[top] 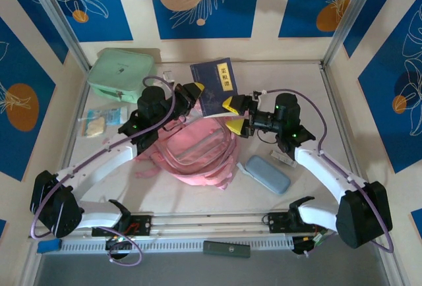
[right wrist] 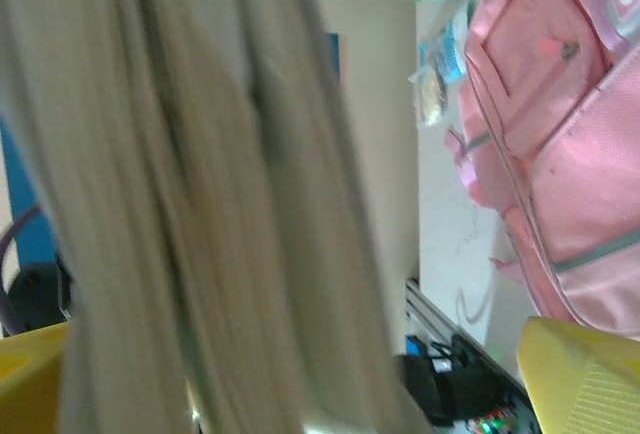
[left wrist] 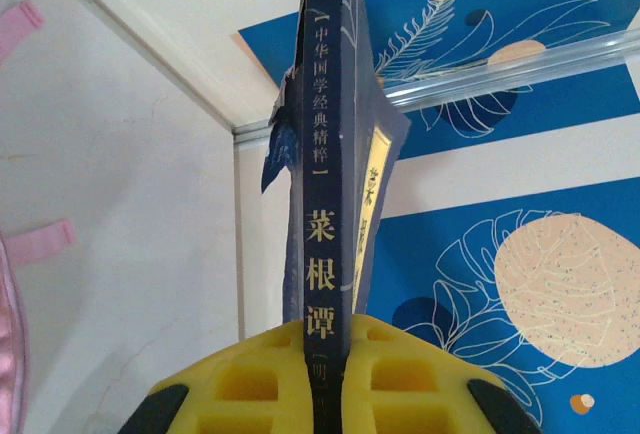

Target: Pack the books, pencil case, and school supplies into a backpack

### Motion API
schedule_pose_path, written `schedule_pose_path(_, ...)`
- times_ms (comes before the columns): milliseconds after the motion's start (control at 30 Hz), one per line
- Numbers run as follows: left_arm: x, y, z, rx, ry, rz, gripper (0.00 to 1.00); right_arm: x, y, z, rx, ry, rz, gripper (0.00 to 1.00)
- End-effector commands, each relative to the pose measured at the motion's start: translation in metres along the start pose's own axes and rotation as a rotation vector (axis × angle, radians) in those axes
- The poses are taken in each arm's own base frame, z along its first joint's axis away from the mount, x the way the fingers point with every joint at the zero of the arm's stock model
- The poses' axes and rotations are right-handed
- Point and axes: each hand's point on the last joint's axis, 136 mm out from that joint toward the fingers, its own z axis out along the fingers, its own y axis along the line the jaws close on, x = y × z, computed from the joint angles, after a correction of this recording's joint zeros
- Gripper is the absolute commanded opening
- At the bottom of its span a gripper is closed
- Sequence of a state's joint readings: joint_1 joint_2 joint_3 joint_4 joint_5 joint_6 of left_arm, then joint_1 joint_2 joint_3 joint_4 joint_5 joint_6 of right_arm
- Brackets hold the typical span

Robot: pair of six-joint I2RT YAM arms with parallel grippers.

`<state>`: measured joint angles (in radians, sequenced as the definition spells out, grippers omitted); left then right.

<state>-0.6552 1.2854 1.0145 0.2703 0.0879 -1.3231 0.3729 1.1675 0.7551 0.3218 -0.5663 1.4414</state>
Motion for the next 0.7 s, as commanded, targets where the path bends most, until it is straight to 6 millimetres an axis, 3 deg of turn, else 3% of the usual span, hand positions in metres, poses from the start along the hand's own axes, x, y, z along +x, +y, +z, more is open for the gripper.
schedule_pose_path(0, -0.009, -0.026, -0.009, 0.085, -0.07, -0.03, 0.0, -0.014, 0.021, 0.001, -0.082, -0.098, -0.004, 0.99)
schedule_pose_path(67, -0.008, -0.024, -0.012, 0.076, -0.08, -0.029, 0.0, -0.019, 0.03, -0.005, -0.114, -0.147, -0.031, 0.99)
schedule_pose_path(200, -0.008, -0.015, -0.015, 0.045, -0.098, -0.03, 0.0, -0.02, 0.044, -0.016, -0.126, -0.219, -0.094, 0.86)
schedule_pose_path(433, -0.004, -0.008, -0.014, 0.019, -0.099, -0.01, 0.0, -0.024, 0.031, -0.032, -0.063, -0.326, -0.121, 0.58)
schedule_pose_path(533, 0.0, -0.008, -0.01, 0.019, -0.087, -0.003, 0.0, -0.026, 0.03, -0.03, -0.053, -0.305, -0.129, 0.52)
schedule_pose_path(667, 0.004, -0.005, -0.006, 0.004, -0.077, 0.007, 0.0, -0.025, 0.033, -0.03, -0.054, -0.302, -0.154, 0.36)
